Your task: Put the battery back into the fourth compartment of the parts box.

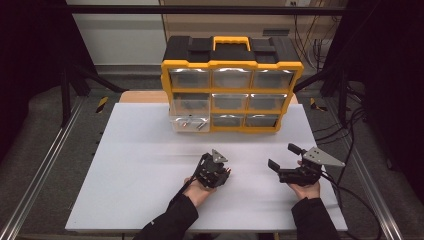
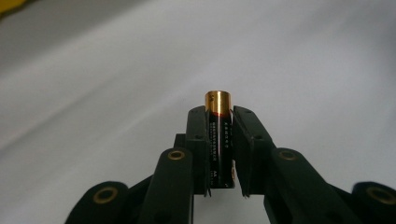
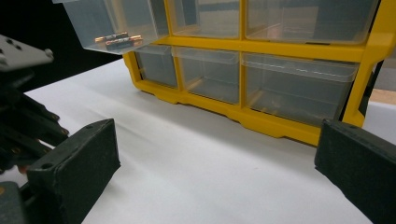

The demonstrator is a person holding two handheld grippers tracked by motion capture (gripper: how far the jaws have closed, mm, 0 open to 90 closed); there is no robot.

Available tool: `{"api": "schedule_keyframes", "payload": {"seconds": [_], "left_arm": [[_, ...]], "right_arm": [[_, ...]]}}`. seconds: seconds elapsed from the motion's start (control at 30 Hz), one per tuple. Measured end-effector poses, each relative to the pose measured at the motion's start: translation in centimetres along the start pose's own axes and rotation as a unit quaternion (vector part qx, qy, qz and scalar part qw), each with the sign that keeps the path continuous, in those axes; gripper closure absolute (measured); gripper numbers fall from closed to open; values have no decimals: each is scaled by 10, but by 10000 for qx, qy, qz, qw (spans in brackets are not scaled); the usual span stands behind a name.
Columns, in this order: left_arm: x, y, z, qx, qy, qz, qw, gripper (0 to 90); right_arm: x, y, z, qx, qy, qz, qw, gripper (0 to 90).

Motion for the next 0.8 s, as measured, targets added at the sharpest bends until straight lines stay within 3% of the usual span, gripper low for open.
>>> {"api": "schedule_keyframes", "payload": {"seconds": [0.47, 0.8], "left_arm": [[24, -50, 15, -118, 54, -623, 9980, 759], [44, -88, 36, -74, -23, -1014, 9948, 759]], "right_arm": [[0, 0, 0, -1, -2, 0, 10000, 3], [0, 0, 0, 1, 4, -7, 10000, 3]]}}
Point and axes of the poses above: each handheld gripper's, and its own axes: y roughly forward along the jaws, x roughly out of its top, z roughly to its left, the point moved 10 cm from there along y, roughly forward along the jaws, and after that the axes turned 10 degrees about x, right-handed, at the moved point
